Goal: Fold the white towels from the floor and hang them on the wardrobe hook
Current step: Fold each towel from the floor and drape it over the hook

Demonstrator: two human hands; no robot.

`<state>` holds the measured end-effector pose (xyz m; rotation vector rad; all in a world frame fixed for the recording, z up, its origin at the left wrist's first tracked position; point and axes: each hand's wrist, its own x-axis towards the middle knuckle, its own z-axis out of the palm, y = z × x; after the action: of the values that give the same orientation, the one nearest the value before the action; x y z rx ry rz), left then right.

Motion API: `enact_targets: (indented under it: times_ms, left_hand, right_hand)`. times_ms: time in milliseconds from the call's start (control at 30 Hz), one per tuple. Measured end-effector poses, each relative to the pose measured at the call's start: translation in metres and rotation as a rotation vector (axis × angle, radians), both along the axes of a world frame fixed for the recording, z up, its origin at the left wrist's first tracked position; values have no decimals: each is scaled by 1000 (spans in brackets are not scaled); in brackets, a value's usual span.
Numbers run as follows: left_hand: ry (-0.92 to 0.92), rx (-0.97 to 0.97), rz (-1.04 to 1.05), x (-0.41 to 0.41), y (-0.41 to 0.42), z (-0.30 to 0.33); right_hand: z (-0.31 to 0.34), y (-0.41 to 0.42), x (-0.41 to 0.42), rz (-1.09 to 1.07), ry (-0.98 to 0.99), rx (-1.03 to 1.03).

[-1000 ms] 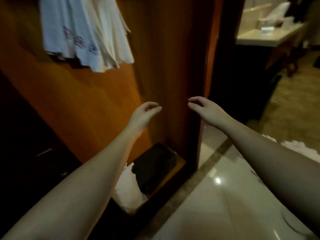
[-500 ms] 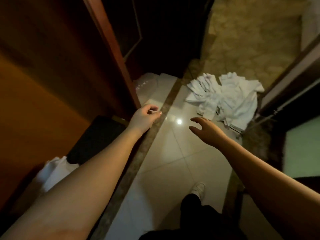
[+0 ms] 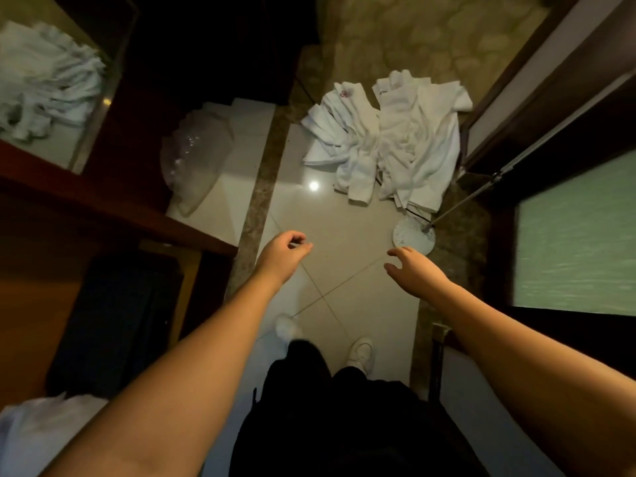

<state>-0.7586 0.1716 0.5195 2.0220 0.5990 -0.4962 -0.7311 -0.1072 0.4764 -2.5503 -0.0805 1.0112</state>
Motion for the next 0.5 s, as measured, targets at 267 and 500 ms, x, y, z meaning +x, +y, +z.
enact_targets:
  times_ms: [267, 500]
  left_hand:
    - [133, -5, -82, 138, 14, -78]
    - [245, 20, -290, 281, 43, -140]
  right_hand:
    - [-65, 6, 110, -114, 115, -74]
    - [-119, 28, 227, -254, 257, -125]
